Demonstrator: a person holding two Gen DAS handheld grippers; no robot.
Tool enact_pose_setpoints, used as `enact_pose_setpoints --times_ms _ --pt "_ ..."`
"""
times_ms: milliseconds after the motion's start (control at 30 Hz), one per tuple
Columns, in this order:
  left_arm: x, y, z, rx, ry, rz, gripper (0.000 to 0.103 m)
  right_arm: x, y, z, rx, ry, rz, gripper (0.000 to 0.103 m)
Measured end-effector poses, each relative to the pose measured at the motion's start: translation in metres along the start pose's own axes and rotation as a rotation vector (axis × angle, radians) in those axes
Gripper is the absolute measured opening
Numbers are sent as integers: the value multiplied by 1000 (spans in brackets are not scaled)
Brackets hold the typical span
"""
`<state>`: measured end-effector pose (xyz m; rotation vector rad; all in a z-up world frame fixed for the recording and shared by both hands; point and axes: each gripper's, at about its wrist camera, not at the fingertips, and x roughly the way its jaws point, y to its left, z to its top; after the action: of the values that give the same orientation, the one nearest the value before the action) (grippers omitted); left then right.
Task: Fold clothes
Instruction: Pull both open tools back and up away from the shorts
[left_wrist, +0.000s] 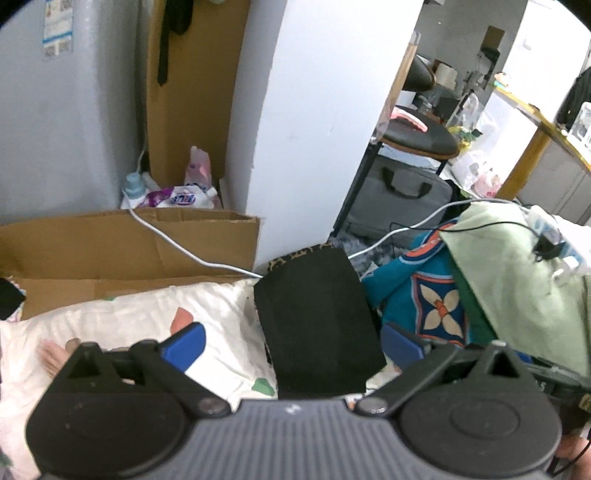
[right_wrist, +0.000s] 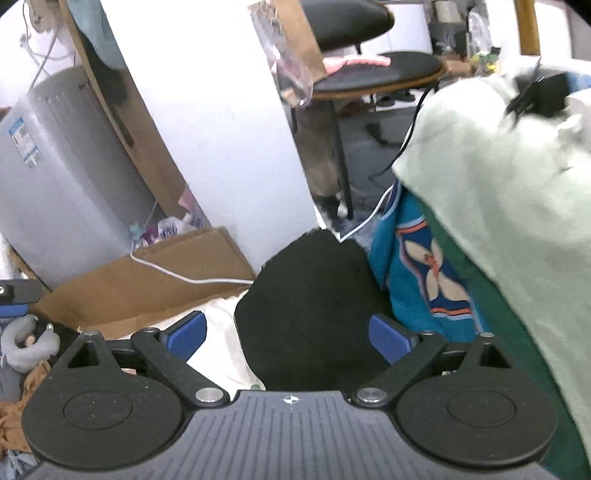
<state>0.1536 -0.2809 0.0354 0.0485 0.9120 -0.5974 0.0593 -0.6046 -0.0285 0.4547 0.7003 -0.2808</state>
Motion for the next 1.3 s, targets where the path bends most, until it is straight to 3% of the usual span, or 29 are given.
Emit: enact_pose_setpoints --times_ms 267,500,633,833,967,1067,1300 --pt "-61 -6 -16 7 -1 32 102 -74 20 -2 -23 -6 -5 98" --pt "-135 0 -46 15 10 -25 102 -149 50 -1 -134 -29 -43 102" --pt "-183 15 -59 78 -32 -45 103 -188 55 -2 -95 -45 -50 102" --pt "-233 49 -68 38 -117 50 103 -226 77 -7 -95 -90 -7 102" --pt "-262 69 -76 20 -189 163 103 -244 97 -9 -97 -111 -4 102" --pt "-281 90 -79 -47 -206 187 103 -250 114 -10 -109 -110 10 102" --pt "-293 113 -97 -77 -200 265 103 -252 147 -13 -117 -114 83 102"
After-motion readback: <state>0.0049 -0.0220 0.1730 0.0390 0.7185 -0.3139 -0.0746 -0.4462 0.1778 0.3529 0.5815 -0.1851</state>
